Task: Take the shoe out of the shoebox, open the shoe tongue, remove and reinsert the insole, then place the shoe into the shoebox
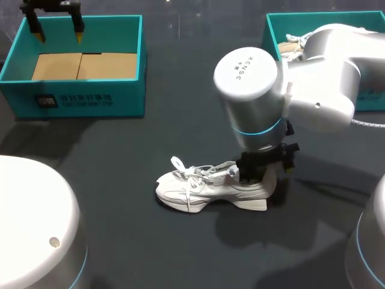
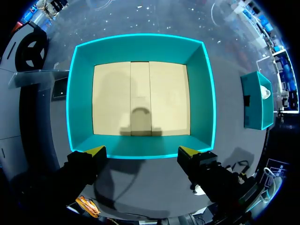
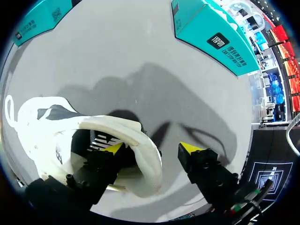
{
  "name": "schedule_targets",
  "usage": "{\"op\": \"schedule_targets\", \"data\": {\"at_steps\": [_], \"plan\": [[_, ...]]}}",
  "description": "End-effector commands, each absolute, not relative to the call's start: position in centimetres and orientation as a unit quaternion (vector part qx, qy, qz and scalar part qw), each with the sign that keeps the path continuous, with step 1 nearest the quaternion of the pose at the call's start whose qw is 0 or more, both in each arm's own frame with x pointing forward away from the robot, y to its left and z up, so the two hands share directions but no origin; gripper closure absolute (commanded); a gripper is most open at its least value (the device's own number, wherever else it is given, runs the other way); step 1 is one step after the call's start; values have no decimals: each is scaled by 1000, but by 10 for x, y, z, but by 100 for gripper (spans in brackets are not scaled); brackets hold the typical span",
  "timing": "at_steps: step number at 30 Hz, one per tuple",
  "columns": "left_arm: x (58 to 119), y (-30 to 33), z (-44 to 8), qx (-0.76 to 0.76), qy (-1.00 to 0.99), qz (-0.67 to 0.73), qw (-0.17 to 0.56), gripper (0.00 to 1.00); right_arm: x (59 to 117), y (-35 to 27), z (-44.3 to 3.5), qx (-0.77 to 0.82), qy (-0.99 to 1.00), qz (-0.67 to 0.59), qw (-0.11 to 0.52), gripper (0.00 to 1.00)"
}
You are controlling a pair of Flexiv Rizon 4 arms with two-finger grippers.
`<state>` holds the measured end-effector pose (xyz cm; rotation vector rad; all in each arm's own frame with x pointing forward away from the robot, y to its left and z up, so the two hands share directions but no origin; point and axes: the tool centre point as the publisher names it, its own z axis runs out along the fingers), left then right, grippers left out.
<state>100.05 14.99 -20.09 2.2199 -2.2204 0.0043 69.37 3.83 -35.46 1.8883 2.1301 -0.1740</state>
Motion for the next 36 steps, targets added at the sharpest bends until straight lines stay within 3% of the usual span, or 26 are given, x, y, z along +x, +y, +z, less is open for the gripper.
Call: {"op": "schedule_targets", "data": {"at_steps": [1,5,8,24,36], "plan": [[1000,150,-201,707,-707,1,1,0,688,26,-325,653,745,-33,133,0],[1000,150,-201,707,-707,1,1,0,690,22,-307,645,758,-9,98,0],[1000,150,-201,707,-707,1,1,0,691,18,-291,564,818,105,-25,0],[1000,150,-201,707,-707,1,1,0,691,18,-291,564,818,105,-25,0],[1000,150,-201,707,-707,1,1,0,695,-32,-269,405,869,283,-31,0]]}}
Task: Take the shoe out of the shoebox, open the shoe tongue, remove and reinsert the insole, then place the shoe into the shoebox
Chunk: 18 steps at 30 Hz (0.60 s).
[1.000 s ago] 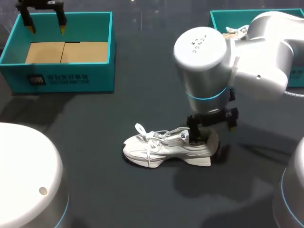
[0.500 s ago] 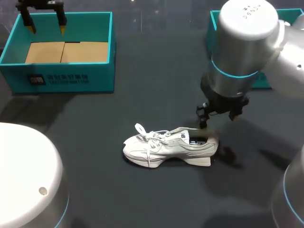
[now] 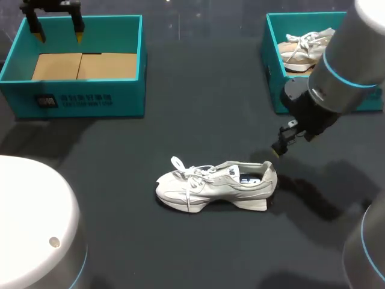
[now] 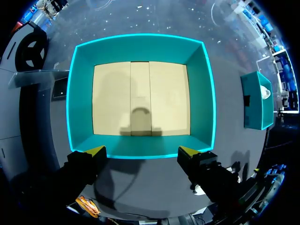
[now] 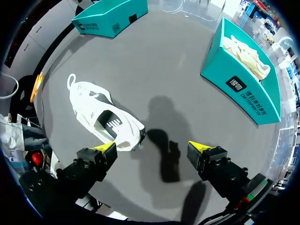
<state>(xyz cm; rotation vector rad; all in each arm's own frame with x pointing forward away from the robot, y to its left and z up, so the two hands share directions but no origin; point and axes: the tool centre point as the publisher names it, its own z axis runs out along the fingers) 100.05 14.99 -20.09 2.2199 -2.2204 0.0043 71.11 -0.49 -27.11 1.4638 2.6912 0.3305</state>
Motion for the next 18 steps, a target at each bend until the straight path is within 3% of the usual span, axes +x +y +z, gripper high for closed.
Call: {"op": "schedule_targets", "data": {"at_steps": [1,18], "plan": [[1000,150,-201,707,-707,1,1,0,696,-34,-268,395,869,296,-34,0],[1000,150,-201,707,-707,1,1,0,696,-45,-262,294,892,343,2,0]]}}
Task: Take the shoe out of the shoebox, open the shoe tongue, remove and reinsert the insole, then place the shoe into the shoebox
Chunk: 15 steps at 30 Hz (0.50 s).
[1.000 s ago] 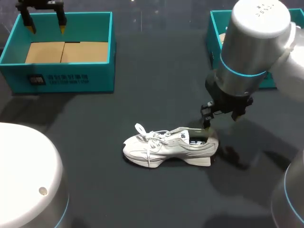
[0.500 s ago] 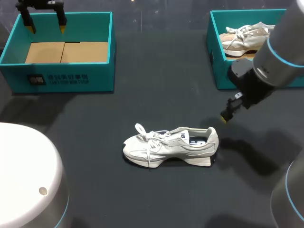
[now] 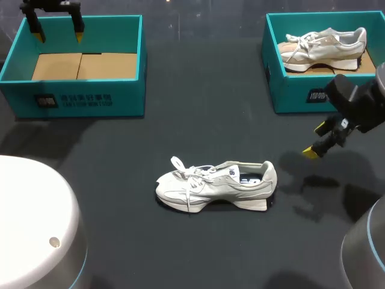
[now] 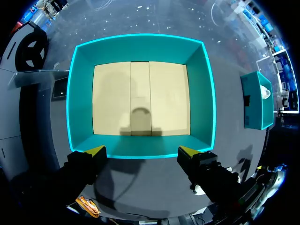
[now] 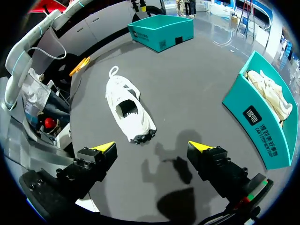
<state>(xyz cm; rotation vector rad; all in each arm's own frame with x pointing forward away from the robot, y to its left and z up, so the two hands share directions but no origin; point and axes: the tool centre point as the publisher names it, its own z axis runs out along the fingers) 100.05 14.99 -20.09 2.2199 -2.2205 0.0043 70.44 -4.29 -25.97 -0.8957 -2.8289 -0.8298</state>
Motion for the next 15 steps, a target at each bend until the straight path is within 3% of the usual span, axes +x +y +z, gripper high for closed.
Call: {"op": "schedule_targets", "data": {"at_steps": [1,7,15], "plan": [[1000,150,-201,707,-707,1,1,0,696,-45,-262,-294,-892,-343,-2,0],[1000,150,-201,707,-707,1,1,0,694,-49,-265,-281,-898,-338,-21,0],[1000,150,-201,707,-707,1,1,0,694,-91,-269,-147,-875,-462,2,0]]}}
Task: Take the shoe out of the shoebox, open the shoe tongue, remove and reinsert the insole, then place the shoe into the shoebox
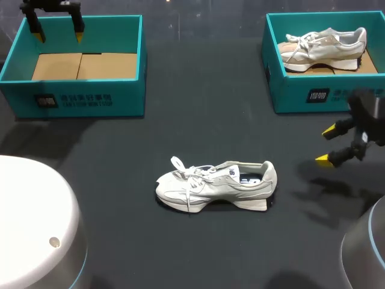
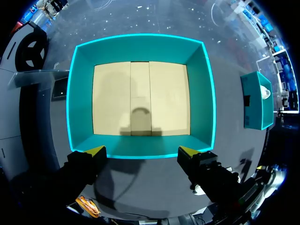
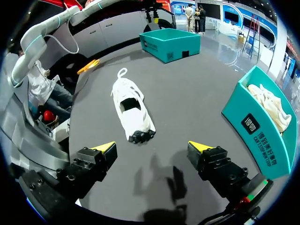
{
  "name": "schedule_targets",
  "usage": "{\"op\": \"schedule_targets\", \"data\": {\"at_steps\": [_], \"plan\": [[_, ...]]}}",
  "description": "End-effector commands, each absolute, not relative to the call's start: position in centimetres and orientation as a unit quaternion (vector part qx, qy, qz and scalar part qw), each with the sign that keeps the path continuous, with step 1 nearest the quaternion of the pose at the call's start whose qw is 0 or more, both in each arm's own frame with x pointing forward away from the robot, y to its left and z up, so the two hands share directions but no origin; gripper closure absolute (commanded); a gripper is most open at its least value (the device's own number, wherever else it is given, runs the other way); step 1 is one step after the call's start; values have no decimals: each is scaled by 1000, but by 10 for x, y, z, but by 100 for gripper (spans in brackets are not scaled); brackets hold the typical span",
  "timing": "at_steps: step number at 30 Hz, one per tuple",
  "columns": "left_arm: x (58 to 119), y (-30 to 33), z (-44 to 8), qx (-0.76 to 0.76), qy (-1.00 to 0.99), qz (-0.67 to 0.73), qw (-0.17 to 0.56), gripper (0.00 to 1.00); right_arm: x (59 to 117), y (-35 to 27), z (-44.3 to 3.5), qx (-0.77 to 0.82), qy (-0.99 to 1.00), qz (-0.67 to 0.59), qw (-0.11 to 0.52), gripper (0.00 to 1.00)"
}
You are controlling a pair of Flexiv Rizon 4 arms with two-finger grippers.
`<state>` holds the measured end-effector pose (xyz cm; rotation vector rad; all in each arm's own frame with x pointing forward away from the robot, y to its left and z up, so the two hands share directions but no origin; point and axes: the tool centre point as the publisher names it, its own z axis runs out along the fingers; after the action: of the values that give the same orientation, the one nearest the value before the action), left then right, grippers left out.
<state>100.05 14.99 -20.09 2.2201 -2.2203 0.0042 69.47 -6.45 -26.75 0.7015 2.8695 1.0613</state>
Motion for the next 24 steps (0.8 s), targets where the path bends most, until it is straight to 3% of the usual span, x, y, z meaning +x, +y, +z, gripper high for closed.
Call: {"op": "schedule_targets", "data": {"at_steps": [1,24], "plan": [[1000,150,-201,707,-707,1,1,0,694,-97,-270,128,871,474,1,0],[1000,150,-201,707,-707,1,1,0,705,-112,-292,62,856,514,4,0]]}}
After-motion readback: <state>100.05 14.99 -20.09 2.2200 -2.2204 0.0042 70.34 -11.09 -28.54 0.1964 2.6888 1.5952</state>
